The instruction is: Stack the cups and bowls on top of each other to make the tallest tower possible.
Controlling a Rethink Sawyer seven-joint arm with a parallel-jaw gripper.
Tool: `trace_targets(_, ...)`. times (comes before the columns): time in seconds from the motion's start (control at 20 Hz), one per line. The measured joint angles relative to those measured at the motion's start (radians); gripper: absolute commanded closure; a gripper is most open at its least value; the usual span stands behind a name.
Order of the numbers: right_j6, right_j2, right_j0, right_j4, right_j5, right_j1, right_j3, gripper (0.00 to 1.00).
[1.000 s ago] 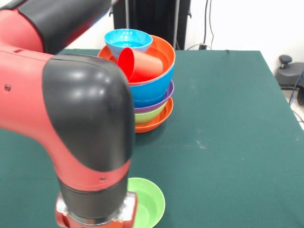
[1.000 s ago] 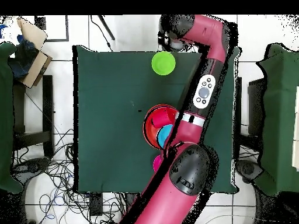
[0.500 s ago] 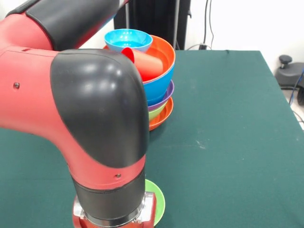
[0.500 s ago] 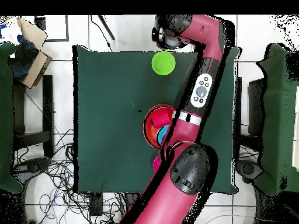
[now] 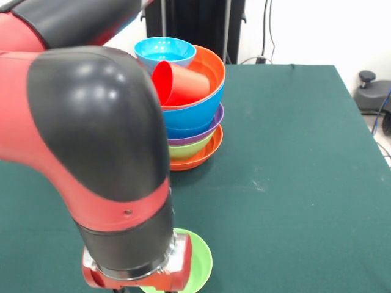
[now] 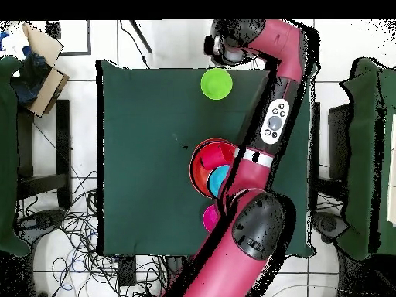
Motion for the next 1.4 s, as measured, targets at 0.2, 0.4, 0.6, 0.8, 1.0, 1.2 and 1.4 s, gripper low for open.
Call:
trace_targets(0.2,0.000,-0.014,-0.020,0.044,0.024,-0.008,0.020,0.00)
trace_targets(0.4,0.000,-0.077,-0.049,0.133,0.034,-0.031,0.080,0.00)
trace_targets(0.6,0.000,-0.156,-0.094,0.236,0.034,-0.059,0.191,0.00)
trace_targets(0.8,0.001,-0.220,-0.143,0.319,0.018,-0.093,0.305,0.00)
trace_targets(1.0,0.013,-0.290,-0.207,0.403,-0.032,-0.142,0.447,0.00)
trace_targets(1.2,0.035,-0.359,-0.249,0.463,-0.103,-0.187,0.548,0.00)
trace_targets(1.4,0.047,-0.416,-0.246,0.501,-0.144,-0.209,0.574,0.00)
